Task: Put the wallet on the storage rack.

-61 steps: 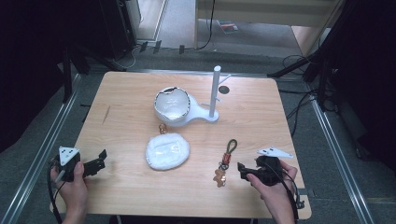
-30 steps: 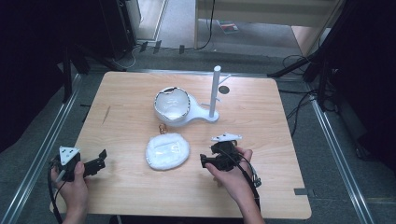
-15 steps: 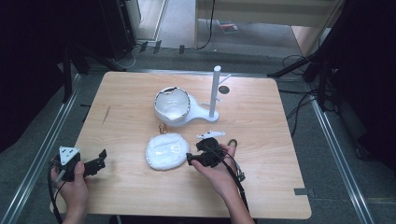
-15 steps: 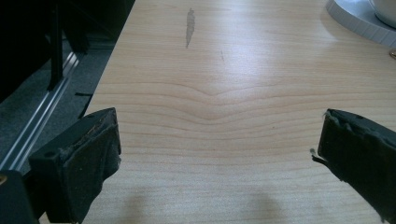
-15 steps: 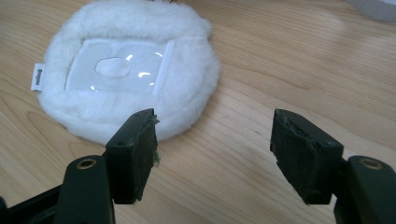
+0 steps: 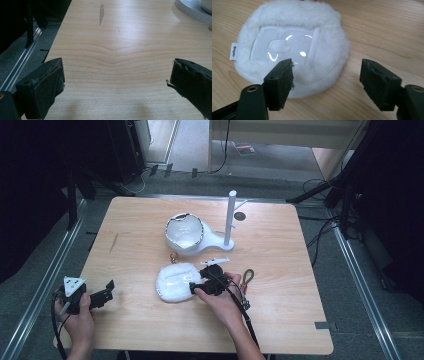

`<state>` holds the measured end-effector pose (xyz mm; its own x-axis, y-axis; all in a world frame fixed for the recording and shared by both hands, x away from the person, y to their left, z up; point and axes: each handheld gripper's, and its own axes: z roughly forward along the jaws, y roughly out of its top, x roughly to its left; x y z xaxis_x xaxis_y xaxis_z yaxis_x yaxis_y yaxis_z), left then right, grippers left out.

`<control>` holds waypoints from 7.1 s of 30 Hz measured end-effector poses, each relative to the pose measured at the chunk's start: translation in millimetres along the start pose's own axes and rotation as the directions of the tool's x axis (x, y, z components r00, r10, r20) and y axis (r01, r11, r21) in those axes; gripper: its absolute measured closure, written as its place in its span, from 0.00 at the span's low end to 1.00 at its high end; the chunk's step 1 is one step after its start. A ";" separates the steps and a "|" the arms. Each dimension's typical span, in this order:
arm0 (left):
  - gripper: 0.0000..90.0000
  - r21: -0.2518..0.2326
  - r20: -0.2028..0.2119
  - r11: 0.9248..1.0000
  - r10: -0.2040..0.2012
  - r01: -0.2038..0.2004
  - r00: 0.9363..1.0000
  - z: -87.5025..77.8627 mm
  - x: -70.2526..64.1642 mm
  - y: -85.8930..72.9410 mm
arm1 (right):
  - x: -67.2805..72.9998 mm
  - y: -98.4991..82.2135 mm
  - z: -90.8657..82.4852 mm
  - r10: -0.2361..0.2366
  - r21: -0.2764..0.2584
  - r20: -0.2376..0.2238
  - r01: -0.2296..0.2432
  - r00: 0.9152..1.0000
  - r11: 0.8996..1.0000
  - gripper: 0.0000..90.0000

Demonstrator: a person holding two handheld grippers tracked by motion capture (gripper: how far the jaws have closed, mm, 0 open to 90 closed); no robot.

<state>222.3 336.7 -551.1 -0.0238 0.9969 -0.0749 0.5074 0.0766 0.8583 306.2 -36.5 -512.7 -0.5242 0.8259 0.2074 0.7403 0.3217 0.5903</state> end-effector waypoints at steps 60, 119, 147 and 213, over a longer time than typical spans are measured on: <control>0.08 0.007 -0.006 1.000 -0.006 0.006 1.000 0.4 0.6 0.3 | 17.8 -5.3 -30.0 0.071 -0.152 -0.151 -0.094 0.986 0.984 0.93; 0.08 0.008 -0.001 1.000 -0.009 0.009 1.000 0.4 1.5 0.4 | -17.9 86.1 -45.1 0.328 -0.366 0.057 -0.286 0.943 0.886 0.92; 0.08 0.011 -0.007 1.000 -0.023 0.023 1.000 1.0 2.0 0.6 | 4.4 111.3 -14.4 0.313 -0.343 0.157 -0.246 0.937 0.907 0.91; 0.08 0.019 -0.008 1.000 -0.021 0.021 1.000 2.2 1.9 1.1 | -9.0 88.2 -38.2 0.134 -0.252 0.084 -0.109 0.987 0.962 0.49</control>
<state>224.7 338.6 -551.4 -0.0416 0.9952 -0.0886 0.5233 0.0972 0.8466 360.2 -33.2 -432.7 -0.3833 0.8976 0.2178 0.6628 0.1031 0.7417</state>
